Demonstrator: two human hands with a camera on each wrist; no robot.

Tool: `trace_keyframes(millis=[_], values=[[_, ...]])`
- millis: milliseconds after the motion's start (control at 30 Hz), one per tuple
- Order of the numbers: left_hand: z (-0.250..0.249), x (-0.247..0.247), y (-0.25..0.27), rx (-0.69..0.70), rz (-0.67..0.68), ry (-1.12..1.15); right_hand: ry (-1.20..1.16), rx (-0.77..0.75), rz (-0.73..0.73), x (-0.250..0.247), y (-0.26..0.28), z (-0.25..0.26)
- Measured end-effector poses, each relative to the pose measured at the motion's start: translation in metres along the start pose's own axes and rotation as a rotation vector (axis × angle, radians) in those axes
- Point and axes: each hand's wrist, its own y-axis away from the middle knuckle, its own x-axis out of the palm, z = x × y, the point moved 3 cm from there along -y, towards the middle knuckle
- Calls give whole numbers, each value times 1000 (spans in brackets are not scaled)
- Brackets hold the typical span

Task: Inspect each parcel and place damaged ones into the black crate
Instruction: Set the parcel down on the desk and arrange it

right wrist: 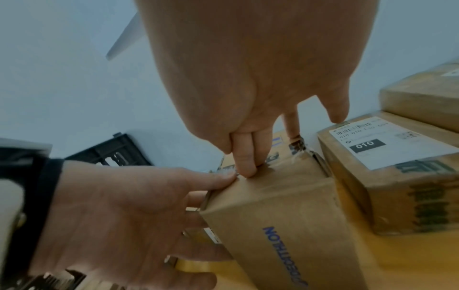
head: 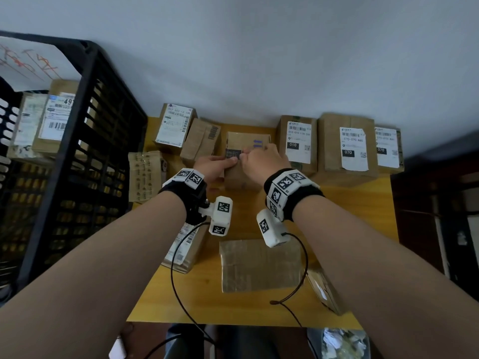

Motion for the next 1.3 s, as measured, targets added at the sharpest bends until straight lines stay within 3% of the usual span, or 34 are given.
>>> trace_keyframes(millis=[200,300,367,400,533,600,733,833,933,1033,1133,1300], values=[[1,-1,4,-11,13,46,-46,-7,-56,-1,-11,-6],[2,-2,8,-8,42,99,-410,-14,-279,-6,-15,-19],[5,-4,10,15,54,129,-621,67,-470,-10,-19,-35],[6,-4,10,39,59,144,-674,132,-476,-12,-16,-40],[5,-4,11,163,76,127,-936,313,-58,6,-12,-39],[-1,-6,18,162,55,177,-1063,347,14,12,-11,-39],[-10,-16,26,112,35,268,-1338,437,-129,21,-15,-54],[-19,-18,27,221,-11,240,-1462,337,-227,8,4,-45],[-23,-15,28,319,-9,230,-1523,239,-224,7,6,-42],[-21,-13,33,262,6,360,-1577,256,-266,10,5,-47],[-17,-11,33,99,-21,430,-1473,292,-259,17,6,-52],[3,-10,21,114,12,319,-1259,332,-176,29,8,-50]])
